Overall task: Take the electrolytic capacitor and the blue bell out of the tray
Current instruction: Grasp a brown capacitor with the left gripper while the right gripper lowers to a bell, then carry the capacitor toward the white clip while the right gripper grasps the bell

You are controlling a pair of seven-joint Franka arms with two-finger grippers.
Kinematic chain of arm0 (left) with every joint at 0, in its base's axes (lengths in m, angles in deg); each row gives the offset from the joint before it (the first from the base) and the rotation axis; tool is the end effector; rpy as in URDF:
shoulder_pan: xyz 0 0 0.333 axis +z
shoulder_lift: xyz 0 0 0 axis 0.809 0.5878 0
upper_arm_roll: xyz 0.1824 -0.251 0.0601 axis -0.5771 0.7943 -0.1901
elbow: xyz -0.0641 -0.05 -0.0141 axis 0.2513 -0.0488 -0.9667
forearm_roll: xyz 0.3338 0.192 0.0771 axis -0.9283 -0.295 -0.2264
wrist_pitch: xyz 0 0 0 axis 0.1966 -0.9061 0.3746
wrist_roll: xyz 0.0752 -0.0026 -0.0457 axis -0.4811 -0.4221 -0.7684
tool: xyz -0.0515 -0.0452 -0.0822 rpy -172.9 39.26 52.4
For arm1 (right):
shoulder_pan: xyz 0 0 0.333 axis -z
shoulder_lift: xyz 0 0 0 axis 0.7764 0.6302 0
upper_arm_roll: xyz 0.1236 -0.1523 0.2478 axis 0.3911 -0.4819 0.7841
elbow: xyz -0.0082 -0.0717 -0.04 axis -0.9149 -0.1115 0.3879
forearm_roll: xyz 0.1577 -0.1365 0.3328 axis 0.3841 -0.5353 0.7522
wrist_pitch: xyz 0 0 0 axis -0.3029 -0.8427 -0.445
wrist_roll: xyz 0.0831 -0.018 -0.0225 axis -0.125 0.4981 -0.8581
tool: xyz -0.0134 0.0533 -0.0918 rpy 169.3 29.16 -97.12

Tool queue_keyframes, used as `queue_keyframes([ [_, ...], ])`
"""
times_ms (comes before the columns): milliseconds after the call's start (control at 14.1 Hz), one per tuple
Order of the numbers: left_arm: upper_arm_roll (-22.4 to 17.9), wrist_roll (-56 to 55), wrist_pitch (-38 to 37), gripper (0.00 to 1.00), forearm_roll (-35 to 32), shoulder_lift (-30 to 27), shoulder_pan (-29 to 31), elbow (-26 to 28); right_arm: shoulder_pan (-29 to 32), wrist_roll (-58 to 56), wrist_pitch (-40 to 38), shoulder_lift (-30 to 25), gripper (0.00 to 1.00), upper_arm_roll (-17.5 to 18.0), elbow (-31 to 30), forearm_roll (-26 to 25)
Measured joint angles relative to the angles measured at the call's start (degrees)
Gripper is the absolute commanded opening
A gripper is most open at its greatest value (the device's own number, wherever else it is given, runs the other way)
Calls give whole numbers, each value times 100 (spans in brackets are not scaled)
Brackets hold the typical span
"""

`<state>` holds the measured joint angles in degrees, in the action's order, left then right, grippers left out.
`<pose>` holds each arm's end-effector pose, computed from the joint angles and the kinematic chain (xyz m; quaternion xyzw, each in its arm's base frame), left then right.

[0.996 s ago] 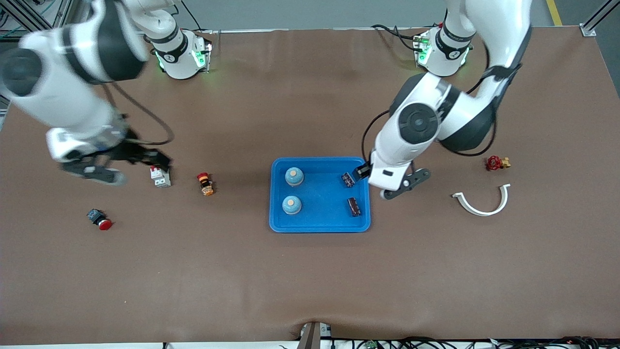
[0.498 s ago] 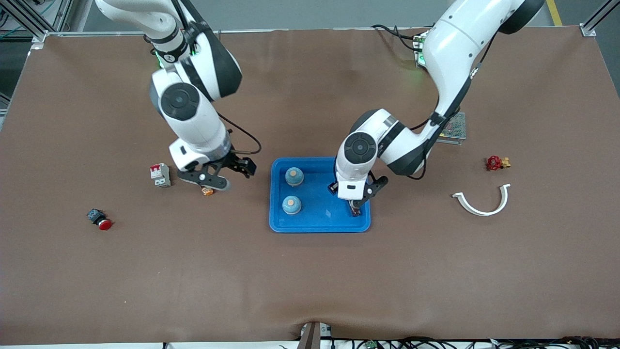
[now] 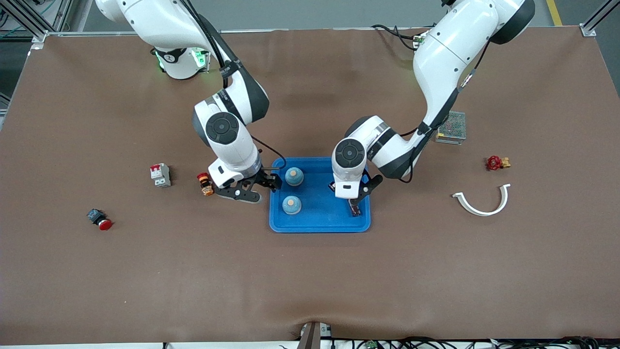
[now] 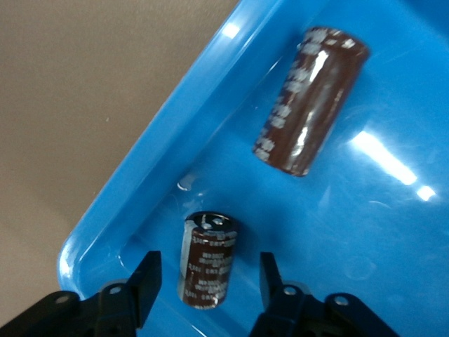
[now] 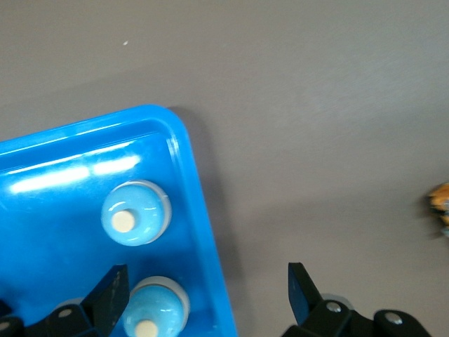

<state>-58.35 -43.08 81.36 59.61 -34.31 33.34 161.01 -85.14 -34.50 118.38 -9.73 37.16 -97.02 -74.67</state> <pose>0.5279 -0.4244 0.1853 -0.9344 -0.3457 0.0634 0.0573 0.5634 0.3646 0.2937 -0.9916 0.1189 -0.0252 0.0441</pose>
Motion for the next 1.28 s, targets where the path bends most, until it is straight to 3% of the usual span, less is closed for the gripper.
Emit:
queue_keyframes([
  [213,0,-16,0,0,-9,28,-19,19,-55,286,50,51,100,-1,43,369],
  [640,0,-16,-14,0,-71,-112,-18,-121,-257,977,0,176,100,-5,42,210],
  [925,-14,237,-649,0,-91,-841,123,-188,-701,969,109,616,100,-7,228,-16],
  [1280,-27,1205,-1453,0,-93,-1474,817,-143,-972,966,106,961,100,-13,781,-38],
])
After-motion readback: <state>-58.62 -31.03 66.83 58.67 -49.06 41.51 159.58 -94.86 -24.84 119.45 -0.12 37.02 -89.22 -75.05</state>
